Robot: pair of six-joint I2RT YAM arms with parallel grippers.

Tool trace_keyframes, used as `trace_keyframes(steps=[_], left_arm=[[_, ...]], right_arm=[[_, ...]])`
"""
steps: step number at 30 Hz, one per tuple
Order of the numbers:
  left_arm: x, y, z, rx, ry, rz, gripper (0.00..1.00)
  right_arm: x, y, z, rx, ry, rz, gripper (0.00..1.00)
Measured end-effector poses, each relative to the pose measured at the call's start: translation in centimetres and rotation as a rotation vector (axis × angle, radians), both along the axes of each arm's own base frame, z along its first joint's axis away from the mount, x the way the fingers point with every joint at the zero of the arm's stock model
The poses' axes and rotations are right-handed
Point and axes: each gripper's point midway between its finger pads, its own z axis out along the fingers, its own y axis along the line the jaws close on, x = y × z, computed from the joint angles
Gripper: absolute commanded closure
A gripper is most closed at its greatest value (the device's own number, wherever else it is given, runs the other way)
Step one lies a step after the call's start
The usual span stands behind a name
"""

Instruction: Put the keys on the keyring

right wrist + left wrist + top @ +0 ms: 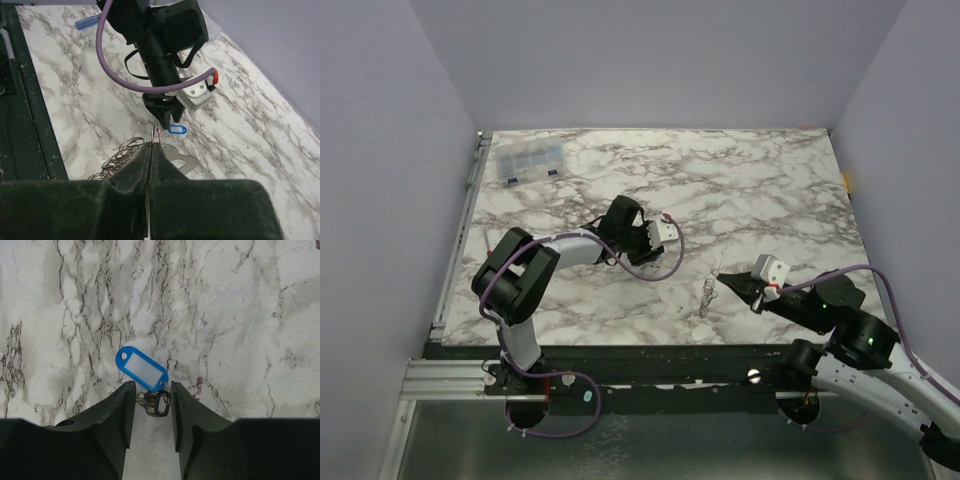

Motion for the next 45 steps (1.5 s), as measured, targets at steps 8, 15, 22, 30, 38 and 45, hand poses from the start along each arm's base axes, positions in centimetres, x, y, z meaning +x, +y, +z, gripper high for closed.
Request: trace_keyframes(steps=[8, 15, 22, 30, 38, 45], left_arm=[[-0.3, 0.0, -0.6, 0.028, 0.025, 0.031, 0.64], [0.0, 0.5, -0.9, 0.056, 0.025, 0.059, 0.72], [0.4, 0.6, -0.6, 0.068, 0.017, 0.073, 0.74], [0.4, 0.7, -0.7, 0.077, 0.019, 0.071, 0.57], [0.2, 1.3, -0.9, 0.112, 0.02, 0.066, 0.6], [0.5, 1.5, -0.8, 0.134, 0.003, 0.057, 0.66]], right_arm=[[-0.1, -0.2, 0.0, -0.001, 0.0, -0.001, 0.99], [-0.2, -0.3, -0.1, -0.002, 0.001, -0.002, 0.99], [-0.2, -0.4, -0.1, -0.002, 0.001, -0.003, 0.99], [-0.3, -0.4, -0.3, -0.01, 0.007, -0.003, 0.99], [-0.4, -0.6, -0.6, -0.018, 0.013, -0.003, 0.99], [-0.5, -0.7, -0.5, -0.015, 0.01, -0.003, 0.99]])
